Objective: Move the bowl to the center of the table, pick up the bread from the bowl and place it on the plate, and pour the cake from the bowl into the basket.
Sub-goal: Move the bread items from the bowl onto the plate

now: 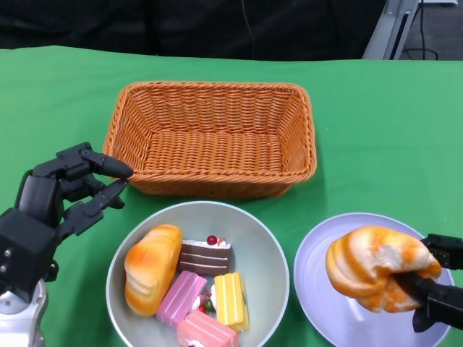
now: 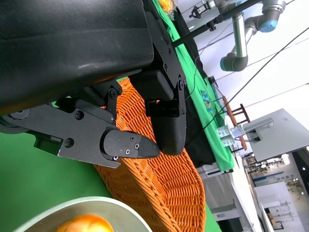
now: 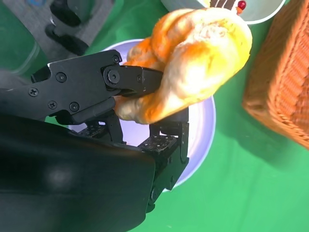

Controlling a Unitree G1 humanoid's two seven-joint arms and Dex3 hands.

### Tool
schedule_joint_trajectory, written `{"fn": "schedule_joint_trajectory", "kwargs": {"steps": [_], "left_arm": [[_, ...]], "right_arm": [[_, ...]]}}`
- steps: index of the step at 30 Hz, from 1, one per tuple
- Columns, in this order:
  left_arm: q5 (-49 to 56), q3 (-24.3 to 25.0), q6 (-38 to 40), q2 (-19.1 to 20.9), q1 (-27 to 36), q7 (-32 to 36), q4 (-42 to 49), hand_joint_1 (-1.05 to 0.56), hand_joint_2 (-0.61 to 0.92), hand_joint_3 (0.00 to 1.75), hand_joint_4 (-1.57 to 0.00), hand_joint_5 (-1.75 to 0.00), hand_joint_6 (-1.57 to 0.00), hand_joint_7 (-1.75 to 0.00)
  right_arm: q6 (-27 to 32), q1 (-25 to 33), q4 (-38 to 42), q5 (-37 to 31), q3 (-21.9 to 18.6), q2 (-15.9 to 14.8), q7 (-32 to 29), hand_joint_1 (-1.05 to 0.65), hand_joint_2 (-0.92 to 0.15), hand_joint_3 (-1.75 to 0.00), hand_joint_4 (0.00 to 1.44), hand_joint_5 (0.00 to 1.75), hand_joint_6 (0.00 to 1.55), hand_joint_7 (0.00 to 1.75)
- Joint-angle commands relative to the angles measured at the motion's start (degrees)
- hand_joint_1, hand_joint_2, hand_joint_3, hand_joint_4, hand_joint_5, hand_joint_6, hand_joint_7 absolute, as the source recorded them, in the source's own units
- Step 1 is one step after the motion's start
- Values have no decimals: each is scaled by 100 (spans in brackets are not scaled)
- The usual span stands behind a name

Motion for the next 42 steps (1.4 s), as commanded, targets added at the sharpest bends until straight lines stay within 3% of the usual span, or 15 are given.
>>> {"fn": "schedule_joint_trajectory", "kwargs": {"steps": [1, 10, 18, 21, 23, 24, 26, 27, 29, 34, 37, 42], "left_arm": [[22, 17, 21, 51, -9, 85, -107, -21, 92, 23, -85, -125, -85, -93], [18, 7, 11, 14, -5, 53, -95, -22, 92, 23, -84, -126, -85, -93], [-35, 2, 43, -37, 49, 20, -180, -22, 92, 22, -84, -125, -85, -92], [9, 0, 46, -44, 76, 59, -215, -22, 92, 21, -83, -125, -85, -91], [3, 2, 47, -45, 83, 52, -226, -22, 92, 21, -83, -125, -85, -91], [-4, 3, 47, -46, 85, 45, -229, -22, 92, 21, -82, -125, -84, -91], [-11, 6, 12, -37, 76, 27, -196, -22, 92, 21, -82, -125, -84, -91], [-12, 7, -6, -30, 68, 19, -169, -21, 92, 22, -82, -125, -84, -90], [-19, 11, -22, -22, 60, 6, -141, -20, 92, 23, -82, -124, -85, -90], [-53, 17, 8, -26, 61, -25, -141, -19, 92, 24, -83, -124, -86, -88], [-26, 15, -8, -11, 52, -11, -98, -20, 92, 24, -83, -123, -86, -87], [-31, 16, -38, -26, 54, -2, -101, -20, 92, 23, -84, -123, -87, -86]], "right_arm": [[317, -128, -11, 86, 46, -262, -36, -14, -92, -35, 52, 172, 44, 149], [1170, -514, 87, 455, 326, -896, 187, -12, -91, -34, 52, 175, 41, 148], [1096, -514, 344, 650, 464, -1002, 134, -7, -89, -31, 57, 175, 40, 159], [802, -494, 358, 568, 773, -1339, 153, -20, -92, -41, 56, 163, 51, 114], [487, -476, 362, 446, 1021, -1628, 149, -23, -92, -43, 56, 159, 55, 104], [293, -464, 368, 362, 1156, -1785, 143, -31, -92, -44, 59, 140, 54, 84], [1, -433, 382, 201, 1325, -1962, 80, -36, -92, -45, 62, 128, 56, 70], [-58, -427, 382, 123, 1363, -1969, 0, -37, -92, -44, 66, 107, 58, 49], [-91, -438, 376, -15, 1436, -1962, -138, -39, -92, -42, 72, 83, 64, 24], [-122, -441, 240, -249, 1564, -1942, -336, -40, -92, -39, 78, 35, 66, 3], [-230, -378, 138, -338, 1604, -1950, -366, -40, -92, -35, 72, 23, 59, 0], [-311, -284, -66, -545, 1743, -1900, -568, -40, -92, -31, 69, 18, 52, 0]]}}
